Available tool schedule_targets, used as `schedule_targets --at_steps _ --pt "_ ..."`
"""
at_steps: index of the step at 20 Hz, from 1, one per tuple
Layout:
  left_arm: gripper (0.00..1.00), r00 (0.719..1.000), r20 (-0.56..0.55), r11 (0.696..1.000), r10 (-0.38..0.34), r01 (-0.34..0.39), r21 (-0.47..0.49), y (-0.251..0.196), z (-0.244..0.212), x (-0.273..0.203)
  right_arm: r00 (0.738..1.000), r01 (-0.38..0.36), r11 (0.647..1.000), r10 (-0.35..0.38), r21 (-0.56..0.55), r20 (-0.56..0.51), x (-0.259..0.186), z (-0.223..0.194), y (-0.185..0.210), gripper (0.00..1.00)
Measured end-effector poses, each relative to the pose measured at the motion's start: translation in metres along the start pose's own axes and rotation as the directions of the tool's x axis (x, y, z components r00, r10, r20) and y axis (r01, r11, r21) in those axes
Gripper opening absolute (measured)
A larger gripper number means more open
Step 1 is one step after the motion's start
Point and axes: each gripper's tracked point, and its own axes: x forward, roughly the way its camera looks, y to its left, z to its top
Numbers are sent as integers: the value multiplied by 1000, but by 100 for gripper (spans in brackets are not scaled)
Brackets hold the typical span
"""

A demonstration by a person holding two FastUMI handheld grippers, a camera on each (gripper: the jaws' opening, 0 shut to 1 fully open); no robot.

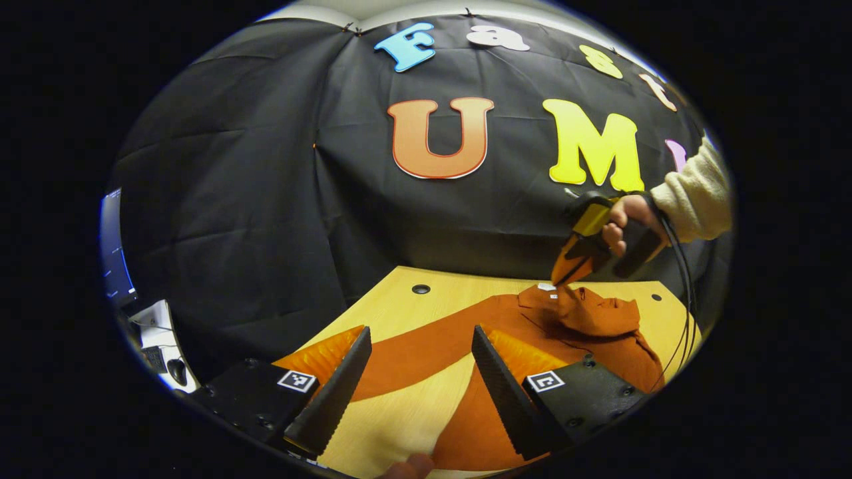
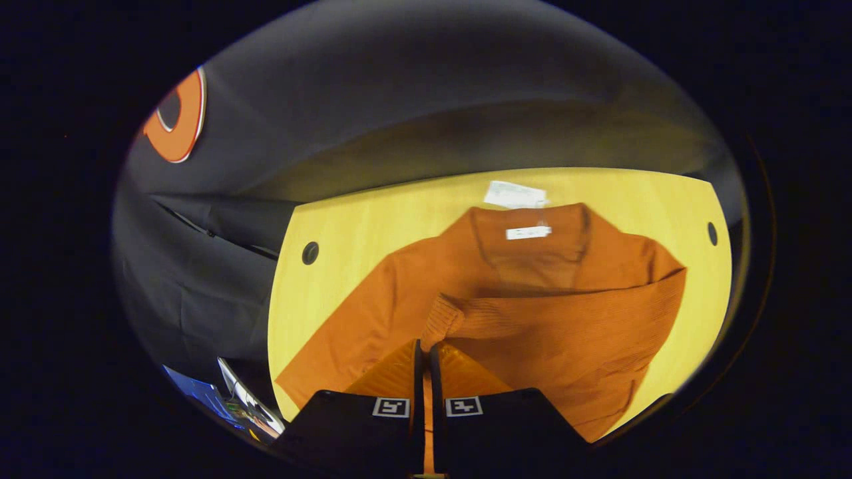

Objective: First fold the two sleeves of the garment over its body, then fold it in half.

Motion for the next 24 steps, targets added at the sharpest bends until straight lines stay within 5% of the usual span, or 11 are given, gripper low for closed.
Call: schedule_targets --at_steps 7,8,9,13,14,16,21,24 --pt "99 1000 -5 999 17 -17 46 21 -17 6 997 74 988 -72 132 -16 66 -20 18 6" --pt "99 1000 -8 999 30 -30 41 26 -20 9 998 66 989 -63 129 -26 67 -24 24 25" --pt "99 999 -20 999 45 -45 27 34 -25 14 998 64 990 -61 125 -31 64 -26 27 26" --pt "99 993 -65 995 100 -100 5 55 -42 27 1000 29 985 -27 171 -13 46 -20 25 74" --pt "99 989 -81 992 125 -126 -7 64 -50 34 1000 3 981 -1 192 -12 36 -20 25 63" --pt "99 972 -155 982 178 -185 -31 83 -72 51 998 -46 970 53 237 -21 13 -25 17 87" --pt "99 908 -321 942 270 -318 -104 126 -114 92 978 -203 904 204 376 38 -55 -43 -31 96" --pt "99 833 -454 887 317 -430 -170 152 -143 103 979 -199 943 179 265 100 -106 -77 -90 96"
